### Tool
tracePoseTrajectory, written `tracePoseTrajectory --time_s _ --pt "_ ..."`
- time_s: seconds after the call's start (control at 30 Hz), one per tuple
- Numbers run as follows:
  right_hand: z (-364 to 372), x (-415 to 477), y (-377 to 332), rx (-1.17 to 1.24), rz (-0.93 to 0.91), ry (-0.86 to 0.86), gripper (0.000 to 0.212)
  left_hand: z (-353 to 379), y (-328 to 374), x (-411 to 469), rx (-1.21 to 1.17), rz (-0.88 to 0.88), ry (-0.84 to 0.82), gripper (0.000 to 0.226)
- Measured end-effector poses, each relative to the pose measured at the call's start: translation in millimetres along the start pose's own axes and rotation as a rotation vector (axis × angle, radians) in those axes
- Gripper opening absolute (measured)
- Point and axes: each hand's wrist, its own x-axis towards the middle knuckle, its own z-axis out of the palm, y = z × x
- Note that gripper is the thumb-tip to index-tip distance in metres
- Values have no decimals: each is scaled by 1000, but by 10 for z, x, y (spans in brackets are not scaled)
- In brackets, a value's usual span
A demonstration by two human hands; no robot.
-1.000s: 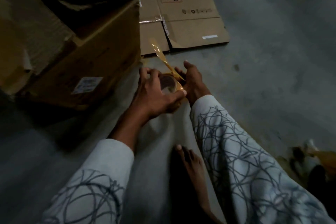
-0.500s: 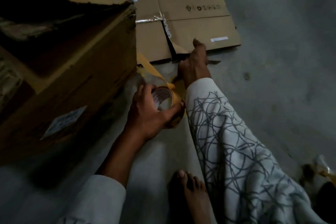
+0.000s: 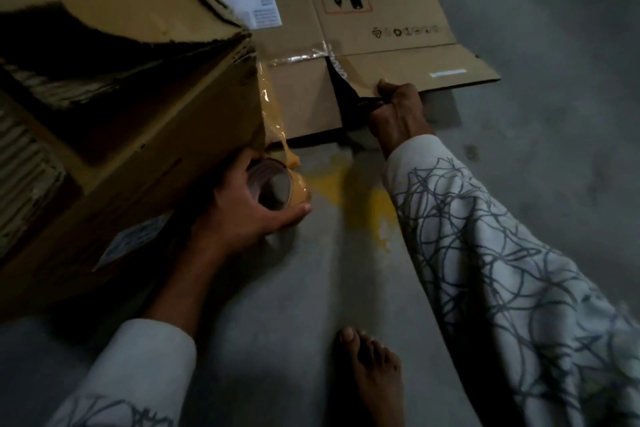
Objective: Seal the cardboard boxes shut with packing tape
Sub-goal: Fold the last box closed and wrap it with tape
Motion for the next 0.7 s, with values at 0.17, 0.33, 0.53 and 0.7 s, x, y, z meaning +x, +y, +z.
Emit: tracePoseTrajectory --time_s 0.17,0.33,0.53,0.7 --pt "-164 -85 74 201 128 79 28 -56 54 8 14 -55 -3 100" --pt "-451 -241 119 284 244 57 32 -19 436 -276 -47 -56 -8 78" --pt "-1786 -253 -474 1140 521 302 38 -99 943 -1844 -403 -210 -182 72" --pt "-2714 -1330 -1598 1994 779 374 65 -412 1290 -3319 -561 -416 -216 45"
